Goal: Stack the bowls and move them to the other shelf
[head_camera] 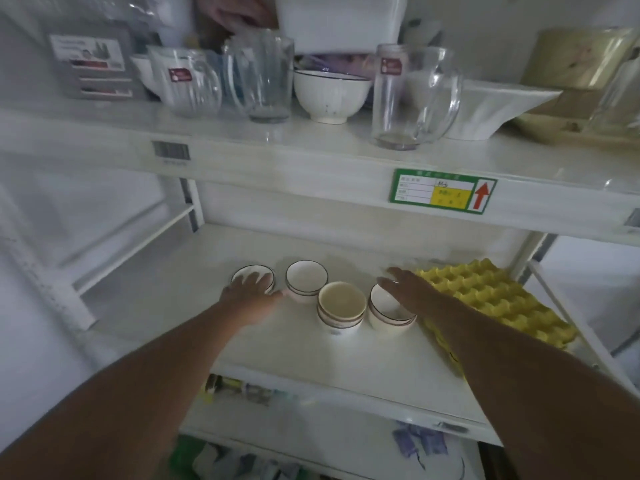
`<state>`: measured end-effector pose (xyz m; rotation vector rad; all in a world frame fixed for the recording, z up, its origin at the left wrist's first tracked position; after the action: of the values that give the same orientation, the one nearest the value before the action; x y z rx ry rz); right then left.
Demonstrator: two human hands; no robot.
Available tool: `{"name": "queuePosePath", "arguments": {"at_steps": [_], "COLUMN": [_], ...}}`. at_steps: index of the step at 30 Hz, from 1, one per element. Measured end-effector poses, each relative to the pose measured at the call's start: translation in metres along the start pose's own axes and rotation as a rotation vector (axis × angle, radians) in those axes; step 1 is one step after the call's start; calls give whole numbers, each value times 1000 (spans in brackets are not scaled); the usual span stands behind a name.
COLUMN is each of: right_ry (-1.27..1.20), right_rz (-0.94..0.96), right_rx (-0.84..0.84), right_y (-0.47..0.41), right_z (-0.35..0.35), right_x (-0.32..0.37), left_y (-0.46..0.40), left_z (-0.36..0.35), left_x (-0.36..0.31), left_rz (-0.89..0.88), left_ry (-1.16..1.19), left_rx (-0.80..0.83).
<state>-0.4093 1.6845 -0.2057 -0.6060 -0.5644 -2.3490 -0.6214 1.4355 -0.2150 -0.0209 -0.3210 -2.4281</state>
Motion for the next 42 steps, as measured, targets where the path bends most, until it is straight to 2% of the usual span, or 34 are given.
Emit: {"name": "queuePosePath", "arguments": {"at_steps": [3, 7, 10, 14, 24, 27, 34, 38, 42], "right_ry": [73, 204, 133, 100, 100, 221, 228, 259, 321], "right_rz": [67, 171, 239, 377, 731, 922, 1175, 1342, 1523], "right_rx": [-9, 65, 88, 177, 522, 656, 901, 1042, 1157], "right_y": [7, 5, -8, -24, -4, 34, 186, 295, 411], "right_z": [-7, -22, -44, -82, -190, -231, -308, -334, -345], "right_x": [33, 75, 115, 182, 343, 381, 441, 453, 442], "left_y": [17, 50, 75, 103, 236, 302, 475, 567, 645], "left_z": [1, -4, -8, -8, -29, -40, -36, -36, -46], "left_x": [26, 75, 112, 155, 227, 229, 199, 156, 93], "left_rz": [67, 235, 330, 403, 926, 1116, 1499, 1698, 1855], "left_ry": [45, 196, 223, 140, 109, 155, 166, 264, 370], "left_rx": [-25, -2, 7, 7, 38, 58, 48, -10, 67]}}
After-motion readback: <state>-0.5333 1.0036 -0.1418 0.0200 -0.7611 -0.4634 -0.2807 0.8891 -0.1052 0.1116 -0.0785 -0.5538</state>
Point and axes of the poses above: each hand's wrist, its own y-axis away from the middle knuckle, its own z-axis out of the back of the hand, x = y × z, the point moved 3 cm from there along -y, towards the middle knuckle, and after that the axes turned 7 degrees about -y, right-handed, at the moved point
